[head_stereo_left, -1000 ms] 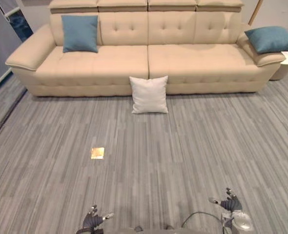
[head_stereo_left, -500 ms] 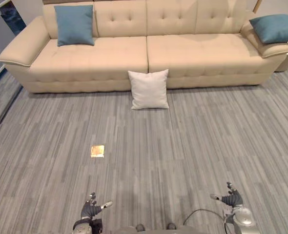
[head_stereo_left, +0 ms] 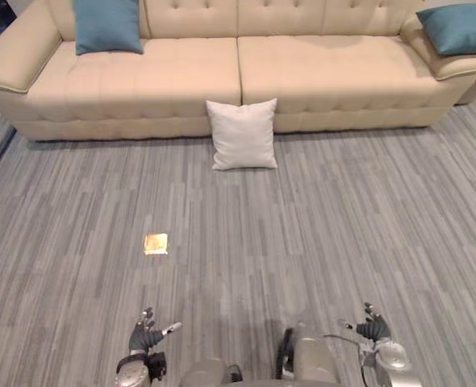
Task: Pick up cushions and gather them together orderly.
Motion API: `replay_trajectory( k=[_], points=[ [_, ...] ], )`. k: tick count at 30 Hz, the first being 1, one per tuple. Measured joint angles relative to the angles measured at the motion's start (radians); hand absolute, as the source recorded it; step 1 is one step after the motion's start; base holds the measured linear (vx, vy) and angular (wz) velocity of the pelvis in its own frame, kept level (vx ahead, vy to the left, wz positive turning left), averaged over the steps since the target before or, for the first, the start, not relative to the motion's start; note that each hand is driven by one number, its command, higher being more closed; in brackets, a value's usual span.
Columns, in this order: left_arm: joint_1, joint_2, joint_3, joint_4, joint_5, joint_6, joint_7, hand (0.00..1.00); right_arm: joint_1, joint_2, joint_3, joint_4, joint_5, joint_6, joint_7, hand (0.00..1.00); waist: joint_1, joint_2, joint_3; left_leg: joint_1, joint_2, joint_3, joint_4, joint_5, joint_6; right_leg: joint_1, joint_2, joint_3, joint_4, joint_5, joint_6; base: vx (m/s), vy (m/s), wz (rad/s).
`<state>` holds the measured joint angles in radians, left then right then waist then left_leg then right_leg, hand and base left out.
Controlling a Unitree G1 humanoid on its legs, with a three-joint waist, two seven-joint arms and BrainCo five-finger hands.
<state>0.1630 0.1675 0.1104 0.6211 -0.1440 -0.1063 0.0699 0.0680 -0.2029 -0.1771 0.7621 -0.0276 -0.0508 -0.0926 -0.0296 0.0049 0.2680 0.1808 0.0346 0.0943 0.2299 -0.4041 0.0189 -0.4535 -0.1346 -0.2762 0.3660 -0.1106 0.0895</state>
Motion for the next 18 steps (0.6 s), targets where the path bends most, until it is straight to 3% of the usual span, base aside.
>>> replay_trajectory(
  k=[1,2,3,4,5,6,7,8,9,10,13,14,15,16,17,18],
  points=[
    [0.000,0.004,-0.001,0.001,0.004,0.000,0.000,0.00,0.007,0.001,0.000,-0.002,0.000,0.000,0.000,0.00,-0.008,-0.004,0.000,0.033,0.013,-0.023,-0.019,-0.004,-0.030,-0.021,0.001,0.008,-0.023,0.081,-0.030,0.54,-0.204,0.78],
    [0.000,0.001,-0.003,0.002,0.008,0.000,-0.001,0.00,0.013,-0.001,-0.001,-0.002,0.000,0.000,0.000,0.00,-0.017,-0.013,-0.009,0.051,0.031,-0.043,-0.008,-0.011,-0.052,-0.021,0.001,0.012,0.010,0.175,-0.087,0.69,-0.258,0.65],
    [-0.010,-0.005,-0.013,0.008,0.009,0.000,-0.002,0.00,0.004,-0.002,-0.004,-0.003,-0.001,0.001,0.000,0.00,-0.008,0.011,-0.005,0.033,0.066,-0.045,0.055,0.007,-0.107,-0.034,0.016,-0.011,0.095,0.123,-0.126,0.68,-0.268,0.37],
    [-0.013,-0.004,-0.024,0.009,0.009,0.000,-0.004,0.00,-0.006,0.003,0.001,-0.012,-0.001,-0.001,0.002,0.00,-0.008,0.010,-0.006,-0.012,0.078,-0.037,0.148,0.052,-0.179,-0.028,0.016,-0.019,0.124,0.074,-0.133,0.82,-0.344,0.17],
    [-0.014,-0.011,-0.029,0.010,0.010,0.001,-0.005,0.00,-0.014,0.001,0.012,-0.020,-0.001,-0.006,0.005,0.00,-0.012,0.017,-0.001,-0.073,0.100,-0.022,0.300,0.127,-0.193,0.008,0.024,-0.028,0.121,0.037,-0.136,0.80,-0.356,0.12],
    [-0.013,-0.020,-0.028,0.013,0.010,0.000,-0.005,0.00,-0.024,-0.003,0.027,-0.023,0.000,-0.011,0.006,0.00,-0.002,0.028,0.012,-0.171,0.153,0.013,0.548,0.224,-0.183,0.090,0.052,-0.030,0.072,0.015,-0.145,0.54,-0.245,0.04],
    [-0.012,-0.021,-0.028,0.015,0.010,0.000,-0.006,0.00,-0.032,-0.002,0.032,-0.022,0.000,-0.012,0.005,0.00,0.002,0.024,0.021,-0.219,0.184,0.037,0.664,0.208,-0.157,0.136,0.073,-0.028,0.041,0.012,-0.150,0.49,-0.180,-0.19],
    [-0.016,-0.019,-0.024,0.017,0.009,0.000,-0.006,0.00,-0.045,0.003,0.040,-0.024,0.010,-0.016,0.003,0.00,0.017,0.025,0.029,-0.298,0.221,0.075,0.812,0.175,-0.103,0.220,0.093,-0.021,-0.010,0.005,-0.160,0.56,-0.131,-0.26],
    [-0.018,-0.020,-0.024,0.016,0.008,-0.001,-0.005,0.00,-0.053,0.003,0.040,-0.025,0.024,-0.021,0.000,0.00,0.027,0.014,0.039,-0.372,0.225,0.108,0.852,0.154,-0.069,0.296,0.098,-0.013,-0.060,0.002,-0.163,0.66,-0.143,-0.25],
    [-0.018,-0.020,-0.024,0.015,0.008,-0.002,-0.005,0.00,-0.058,0.002,0.039,-0.024,0.028,-0.021,-0.002,0.00,0.033,0.009,0.041,-0.410,0.220,0.121,0.844,0.148,-0.060,0.329,0.099,-0.008,-0.087,0.001,-0.162,0.61,-0.084,-0.27],
    [-0.019,-0.020,-0.023,0.016,0.008,-0.002,-0.004,0.00,-0.082,-0.004,0.036,-0.023,0.039,-0.021,-0.020,0.00,0.061,0.002,0.051,-0.575,0.168,0.126,0.616,0.134,-0.056,0.432,0.098,0.029,-0.194,-0.028,-0.123,0.46,0.034,-0.35],
    [-0.020,-0.020,-0.021,0.016,0.008,-0.001,-0.004,0.00,-0.086,0.000,0.036,-0.022,0.043,-0.020,-0.024,0.00,0.075,0.001,0.057,-0.622,0.132,0.092,0.416,0.155,-0.078,0.468,0.093,0.046,-0.217,-0.046,-0.100,0.47,0.155,-0.37],
    [-0.022,-0.021,-0.019,0.017,0.008,0.001,-0.003,0.00,-0.088,0.008,0.031,-0.018,0.055,-0.020,-0.031,0.00,0.085,0.002,0.057,-0.620,0.104,0.049,0.196,0.217,-0.115,0.504,0.088,0.059,-0.230,-0.070,-0.075,0.48,0.185,-0.42],
    [-0.020,-0.022,-0.019,0.019,0.008,0.001,-0.003,0.00,-0.085,0.010,0.028,-0.012,0.058,-0.021,-0.038,0.00,0.094,0.007,0.055,-0.609,0.100,0.027,0.096,0.263,-0.121,0.520,0.089,0.068,-0.230,-0.090,-0.060,0.50,0.248,-0.54],
    [-0.010,-0.020,-0.015,0.027,0.008,0.001,0.000,0.00,-0.080,0.015,0.031,0.014,0.058,-0.017,-0.040,0.00,0.110,-0.003,0.053,-0.585,0.093,0.023,0.076,0.410,-0.094,0.544,0.077,0.095,-0.214,-0.134,-0.042,0.52,0.255,-0.50],
    [-0.011,-0.019,-0.004,0.031,0.008,0.001,0.000,0.00,-0.075,0.031,0.033,0.016,0.057,-0.017,-0.040,0.00,0.119,-0.040,0.037,-0.599,0.049,0.024,0.140,0.372,-0.045,0.540,0.036,0.114,-0.172,-0.173,-0.027,0.53,0.246,-0.41]
  ],
)
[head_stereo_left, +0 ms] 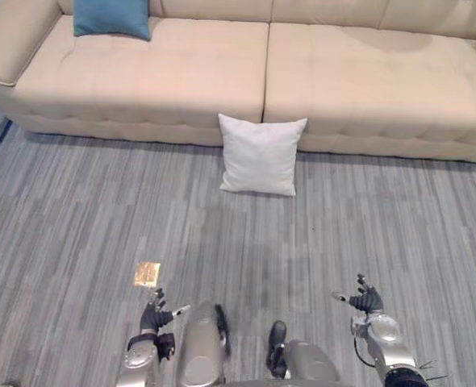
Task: Pick up cushions and gather them together orderly.
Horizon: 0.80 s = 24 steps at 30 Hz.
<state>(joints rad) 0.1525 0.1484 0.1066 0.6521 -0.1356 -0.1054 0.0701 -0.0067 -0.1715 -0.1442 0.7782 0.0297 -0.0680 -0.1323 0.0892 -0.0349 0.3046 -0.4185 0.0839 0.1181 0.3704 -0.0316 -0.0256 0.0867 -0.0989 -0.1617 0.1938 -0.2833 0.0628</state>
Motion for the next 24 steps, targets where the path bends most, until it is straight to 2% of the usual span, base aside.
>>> replay_trajectory(
  k=[1,2,3,4,5,6,7,8,9,10,11,13,14,15,16,17,18,19,20,21,22,24],
  points=[
    [0.000,-0.001,0.008,0.000,0.000,0.000,0.000,0.00,0.004,0.003,0.000,-0.001,0.000,-0.001,0.000,0.00,-0.003,-0.014,-0.009,-0.011,-0.015,0.007,0.038,-0.029,0.030,-0.004,-0.022,0.007,0.036,-0.013,0.023,0.69,0.273,-0.15],
    [-0.002,-0.010,0.013,0.006,0.000,0.000,0.000,0.00,0.004,0.008,-0.002,-0.004,0.000,-0.002,0.000,0.00,-0.005,-0.027,-0.008,-0.001,-0.033,0.031,0.104,-0.097,0.050,-0.028,-0.063,0.031,0.152,-0.032,0.054,0.58,0.244,-0.12],
    [0.002,-0.014,0.012,0.009,0.000,0.001,-0.001,0.00,0.004,0.011,-0.001,-0.004,-0.001,-0.002,0.001,0.00,-0.005,-0.026,-0.008,0.016,-0.037,0.042,0.130,-0.128,0.064,-0.053,-0.079,0.047,0.245,-0.030,0.058,0.58,0.259,-0.29],
    [0.011,-0.014,0.012,0.017,0.000,0.004,-0.001,0.00,0.005,0.022,0.003,-0.004,-0.005,-0.002,0.002,0.00,-0.006,-0.030,-0.006,0.070,-0.046,0.066,0.156,-0.175,0.098,-0.132,-0.118,0.073,0.481,0.016,0.105,0.44,0.203,-0.31],
    [0.017,-0.006,0.009,0.023,0.000,0.012,0.000,0.00,0.007,0.033,0.011,-0.002,-0.007,0.000,0.002,0.00,-0.020,-0.033,-0.004,0.146,-0.066,0.081,0.157,-0.218,0.114,-0.203,-0.153,0.079,0.715,0.041,0.106,0.54,0.207,-0.23],
    [0.020,-0.002,0.009,0.023,0.000,0.013,0.001,0.00,0.008,0.035,0.021,-0.002,-0.009,0.001,0.002,0.00,-0.025,-0.029,-0.001,0.186,-0.069,0.084,0.151,-0.235,0.121,-0.232,-0.163,0.076,0.798,0.037,0.094,0.62,0.201,-0.11],
    [0.021,0.004,0.009,0.023,0.000,0.012,0.003,0.00,0.012,0.036,0.041,-0.003,-0.019,0.001,0.003,0.00,-0.035,-0.024,0.001,0.262,-0.071,0.092,0.121,-0.255,0.126,-0.280,-0.164,0.047,0.861,0.019,0.057,0.52,0.126,-0.11],
    [0.021,0.013,0.010,0.022,0.000,0.010,0.005,0.00,0.009,0.038,0.052,-0.003,-0.028,0.000,0.003,0.00,-0.039,-0.024,0.001,0.312,-0.071,0.097,0.084,-0.257,0.126,-0.321,-0.160,0.010,0.843,0.008,0.040,0.55,0.092,-0.15],
    [0.020,0.026,0.013,0.022,0.000,0.008,0.006,0.00,-0.003,0.039,0.067,-0.007,-0.035,0.000,0.005,0.00,-0.051,-0.019,0.003,0.370,-0.068,0.096,0.024,-0.257,0.125,-0.383,-0.138,-0.051,0.727,0.000,0.027,0.44,0.048,-0.09],
    [0.019,0.029,0.013,0.023,0.000,0.008,0.005,0.00,-0.006,0.038,0.066,-0.007,-0.038,0.000,0.005,0.00,-0.054,-0.019,0.003,0.388,-0.067,0.096,0.006,-0.256,0.124,-0.402,-0.123,-0.065,0.652,0.000,0.026,0.52,0.035,-0.02],
    [0.017,0.031,0.013,0.025,0.000,0.008,0.005,0.00,-0.004,0.032,0.064,-0.007,-0.039,0.000,0.005,0.00,-0.057,-0.019,0.003,0.424,-0.066,0.093,-0.025,-0.256,0.123,-0.426,-0.093,-0.080,0.483,0.007,0.023,0.43,-0.006,0.12],
    [0.009,0.028,0.013,0.027,0.000,0.009,0.005,0.00,-0.003,0.022,0.063,-0.006,-0.039,0.001,0.005,0.00,-0.069,-0.016,0.005,0.459,-0.061,0.076,-0.044,-0.268,0.099,-0.433,-0.055,-0.079,0.258,0.073,0.019,0.40,-0.037,0.31],
    [0.007,0.031,0.013,0.031,0.000,0.009,0.004,0.00,0.011,0.022,0.062,-0.006,-0.039,0.003,0.005,0.00,-0.073,-0.022,0.002,0.492,-0.062,0.069,-0.051,-0.287,0.065,-0.424,-0.022,-0.066,0.098,0.175,0.007,0.47,-0.105,0.46],
    [0.005,0.032,0.013,0.042,0.002,0.008,0.004,0.00,0.033,0.022,0.062,-0.006,-0.041,0.004,0.005,0.00,-0.073,-0.032,-0.003,0.525,-0.066,0.050,-0.044,-0.312,0.023,-0.415,-0.007,-0.032,0.028,0.302,-0.013,0.59,-0.155,0.68],
    [0.004,0.031,0.013,0.051,0.003,0.008,0.003,0.00,0.050,0.021,0.062,-0.006,-0.041,0.005,0.007,0.00,-0.081,-0.036,-0.006,0.532,-0.066,0.023,-0.011,-0.328,-0.003,-0.405,-0.009,-0.009,0.056,0.397,-0.060,0.51,-0.198,0.66],
    [-0.005,0.016,0.012,0.058,0.004,0.008,0.003,0.00,0.053,0.010,0.063,-0.006,-0.041,0.009,0.008,0.00,-0.082,-0.012,-0.002,0.514,-0.036,0.005,0.062,-0.330,-0.023,-0.406,-0.003,-0.035,0.105,0.360,-0.062,0.48,-0.213,0.60],
    [-0.010,0.011,0.012,0.056,0.012,0.006,0.002,0.00,0.057,0.007,0.065,-0.015,-0.041,0.008,0.011,0.00,-0.079,-0.002,-0.001,0.424,0.005,0.008,0.242,-0.297,-0.083,-0.398,0.009,-0.058,0.115,0.318,-0.078,0.46,-0.213,0.31],
    [-0.013,0.007,0.013,0.056,0.013,0.006,0.002,0.00,0.054,0.005,0.065,-0.023,-0.041,0.008,0.012,0.00,-0.076,0.007,0.001,0.366,0.033,0.017,0.357,-0.261,-0.117,-0.386,0.026,-0.061,0.106,0.307,-0.086,0.43,-0.199,0.09],
    [-0.016,0.001,0.014,0.057,0.012,0.007,0.002,0.00,0.042,0.004,0.065,-0.042,-0.038,0.007,0.013,0.00,-0.069,0.024,0.010,0.271,0.116,0.033,0.538,-0.272,-0.114,-0.347,0.064,-0.066,0.081,0.297,-0.104,0.43,-0.172,-0.18],
    [-0.021,-0.002,0.012,0.065,0.012,0.008,0.002,0.00,0.037,0.010,0.065,-0.063,-0.035,0.002,0.012,0.00,-0.061,0.021,0.012,0.220,0.156,0.048,0.603,-0.287,-0.087,-0.312,0.082,-0.066,0.065,0.286,-0.118,0.41,-0.134,-0.23],
    [-0.025,-0.005,0.011,0.065,0.011,0.010,0.002,0.00,0.036,0.010,0.064,-0.072,-0.032,-0.002,0.009,0.00,-0.055,0.016,0.016,0.200,0.162,0.050,0.602,-0.291,-0.082,-0.295,0.083,-0.062,0.057,0.283,-0.122,0.42,-0.081,-0.27],
    [-0.051,-0.010,0.000,0.065,0.011,0.008,0.002,0.00,0.029,0.006,0.058,-0.094,-0.027,-0.012,0.001,0.00,-0.045,0.004,0.024,0.139,0.154,0.050,0.467,-0.300,-0.065,-0.257,0.080,-0.030,0.024,0.283,-0.121,0.31,-0.012,-0.34]
  ],
)
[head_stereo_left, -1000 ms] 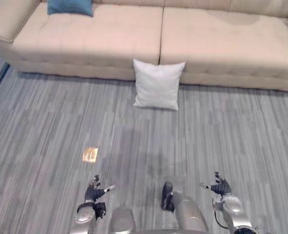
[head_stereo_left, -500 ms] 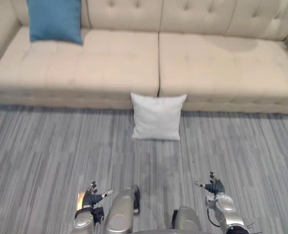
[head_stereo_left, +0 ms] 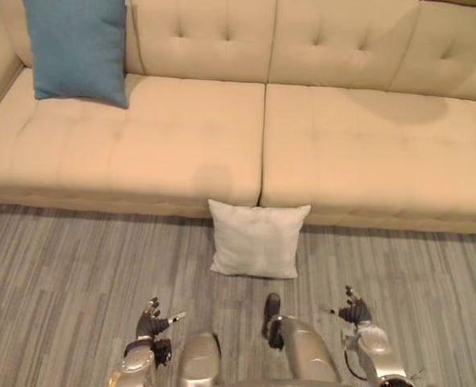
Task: Pick up cushions and gather them together orderly.
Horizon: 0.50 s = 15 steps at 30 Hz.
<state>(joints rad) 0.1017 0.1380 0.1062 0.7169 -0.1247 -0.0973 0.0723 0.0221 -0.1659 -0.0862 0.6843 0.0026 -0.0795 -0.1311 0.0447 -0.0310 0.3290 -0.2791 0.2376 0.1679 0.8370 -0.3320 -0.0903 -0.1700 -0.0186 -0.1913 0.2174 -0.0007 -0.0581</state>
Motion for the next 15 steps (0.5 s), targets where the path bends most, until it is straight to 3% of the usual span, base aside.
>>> replay_trajectory(
  k=[1,2,3,5,8,12,15],
  points=[
    [-0.004,0.001,0.001,0.000,0.000,0.000,0.001,0.00,-0.007,-0.002,-0.005,0.002,0.000,-0.001,0.000,0.00,0.000,0.001,0.000,-0.007,-0.005,-0.006,-0.063,0.001,0.000,0.000,0.000,0.004,-0.001,-0.002,0.004,0.19,0.094,-0.48],
    [-0.012,0.002,0.003,0.000,0.000,0.000,0.004,0.00,-0.024,0.001,-0.016,0.010,0.000,-0.001,-0.002,0.00,-0.003,0.010,0.004,-0.006,-0.015,-0.022,-0.230,0.021,-0.013,-0.004,0.001,0.015,0.002,-0.012,0.020,0.16,0.165,-0.60],
    [-0.018,0.000,0.002,0.000,-0.001,-0.003,0.006,0.00,-0.031,-0.007,-0.018,0.013,0.000,-0.002,-0.003,0.00,-0.002,0.036,0.012,-0.003,-0.011,-0.030,-0.356,0.139,-0.003,-0.019,0.020,0.032,0.024,-0.029,0.045,0.16,0.165,-0.67],
    [-0.053,0.016,0.009,0.006,-0.004,-0.003,0.020,0.00,-0.039,0.005,-0.019,0.017,0.000,0.000,-0.005,0.00,-0.002,0.010,0.030,-0.019,-0.038,-0.004,-0.353,0.134,-0.004,-0.077,-0.017,0.056,0.084,-0.060,0.081,0.08,0.154,-0.31],
    [-0.125,0.024,0.010,-0.001,-0.022,-0.011,0.042,0.00,-0.065,0.004,-0.021,0.013,-0.001,0.000,-0.042,0.00,-0.002,0.001,0.064,-0.100,-0.068,0.025,-0.321,0.125,0.013,-0.187,-0.057,0.077,0.157,-0.076,0.102,0.04,0.170,-0.07],
    [-0.211,0.033,0.018,-0.004,-0.066,-0.026,0.076,0.00,-0.167,0.004,-0.036,0.008,0.010,0.000,-0.091,0.00,-0.001,0.002,0.119,-0.196,-0.077,0.031,-0.259,0.106,0.042,-0.295,-0.086,0.083,0.235,-0.096,0.114,-0.03,0.094,-0.02],
    [-0.304,0.038,0.036,-0.006,-0.136,-0.039,0.107,0.00,-0.272,-0.012,-0.038,0.009,0.045,-0.003,-0.132,0.00,-0.001,-0.002,0.140,-0.350,-0.063,0.021,-0.167,0.085,0.058,-0.447,-0.091,0.078,0.327,-0.115,0.107,-0.10,0.011,-0.01]
  ],
)
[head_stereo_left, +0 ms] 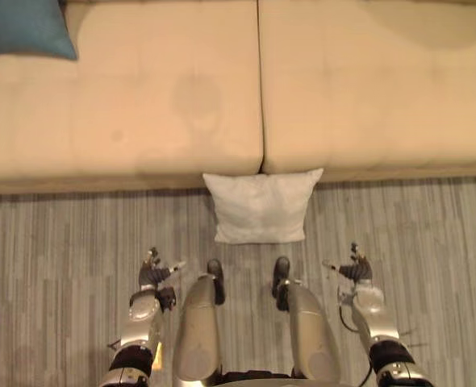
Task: Pick up cushions and gather them together orderly.
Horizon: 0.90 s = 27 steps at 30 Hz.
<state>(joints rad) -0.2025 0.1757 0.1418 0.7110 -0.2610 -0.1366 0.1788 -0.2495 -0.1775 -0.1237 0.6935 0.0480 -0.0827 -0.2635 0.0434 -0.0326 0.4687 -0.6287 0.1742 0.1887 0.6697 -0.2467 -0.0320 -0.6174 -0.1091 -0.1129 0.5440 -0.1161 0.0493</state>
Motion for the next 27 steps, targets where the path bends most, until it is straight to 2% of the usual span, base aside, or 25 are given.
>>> replay_trajectory(
  k=[2,5,9,14,19,20,22,24,27],
  points=[
    [-0.100,0.008,0.037,-0.004,-0.044,-0.005,0.021,0.00,-0.093,-0.026,0.000,0.002,0.004,0.001,-0.026,0.00,-0.004,0.003,0.021,-0.140,0.014,-0.018,0.083,-0.015,0.013,-0.132,-0.002,-0.012,0.075,-0.014,-0.003,-0.13,-0.034,-0.02],
    [-0.262,0.039,0.069,-0.005,-0.082,-0.008,0.045,0.00,-0.244,-0.075,-0.001,0.033,0.027,0.004,-0.050,0.00,-0.006,0.001,0.069,-0.324,0.021,-0.047,0.184,-0.019,0.014,-0.305,-0.014,-0.028,0.193,-0.038,-0.016,-0.10,-0.036,0.10],
    [-0.458,0.079,0.075,-0.017,-0.092,-0.022,0.068,0.00,-0.495,-0.136,0.003,0.060,0.041,0.006,-0.073,0.00,0.001,0.002,0.080,-0.619,0.056,-0.064,0.364,-0.037,0.019,-0.603,-0.018,-0.023,0.381,-0.064,-0.033,-0.11,-0.039,-0.07],
    [-0.623,0.094,0.015,-0.065,-0.117,-0.025,0.092,0.00,-0.707,-0.158,0.028,0.062,0.070,0.006,-0.120,0.00,0.000,0.003,0.080,-0.838,0.071,-0.091,0.488,-0.041,0.023,-0.823,-0.036,-0.033,0.524,-0.093,-0.043,-0.12,-0.047,-0.01],
    [-0.750,0.100,-0.081,-0.108,-0.141,-0.026,0.115,0.00,-0.856,-0.132,0.099,0.053,0.079,0.012,-0.174,0.00,-0.002,0.006,0.083,-0.956,0.098,-0.092,0.524,-0.042,0.017,-0.938,-0.058,-0.062,0.563,-0.088,-0.068,-0.09,-0.008,-0.05],
    [-0.776,0.090,-0.111,-0.124,-0.141,-0.026,0.128,1.00,-0.879,-0.115,0.114,0.026,0.078,0.013,-0.190,1.00,-0.003,0.006,0.083,-0.968,0.100,-0.089,0.529,-0.038,0.014,-0.953,-0.062,-0.062,0.574,-0.088,-0.073,-0.03,0.015,0.03],
    [-0.822,0.064,-0.146,-0.143,-0.140,-0.026,0.137,1.00,-0.914,-0.079,0.127,0.015,0.077,0.018,-0.219,1.00,-0.004,0.007,0.084,-0.980,0.102,-0.088,0.541,-0.035,0.017,-0.969,-0.066,-0.061,0.595,-0.092,-0.086,-0.01,0.016,0.05],
    [-0.860,0.043,-0.157,-0.150,-0.140,-0.026,0.181,1.00,-0.923,-0.049,0.126,-0.012,0.078,0.022,-0.250,1.00,-0.008,0.007,0.084,-0.988,0.104,-0.090,0.553,-0.037,0.013,-0.980,-0.068,-0.063,0.610,-0.098,-0.091,0.00,0.000,0.00],
    [-0.856,0.063,-0.150,-0.151,-0.139,-0.026,0.202,1.00,-0.923,-0.049,0.127,-0.030,0.082,0.021,-0.258,1.00,-0.015,0.007,0.084,-0.989,0.106,-0.091,0.553,-0.037,0.013,-0.982,-0.068,-0.067,0.610,-0.098,-0.091,0.00,0.009,-0.01]
  ],
)
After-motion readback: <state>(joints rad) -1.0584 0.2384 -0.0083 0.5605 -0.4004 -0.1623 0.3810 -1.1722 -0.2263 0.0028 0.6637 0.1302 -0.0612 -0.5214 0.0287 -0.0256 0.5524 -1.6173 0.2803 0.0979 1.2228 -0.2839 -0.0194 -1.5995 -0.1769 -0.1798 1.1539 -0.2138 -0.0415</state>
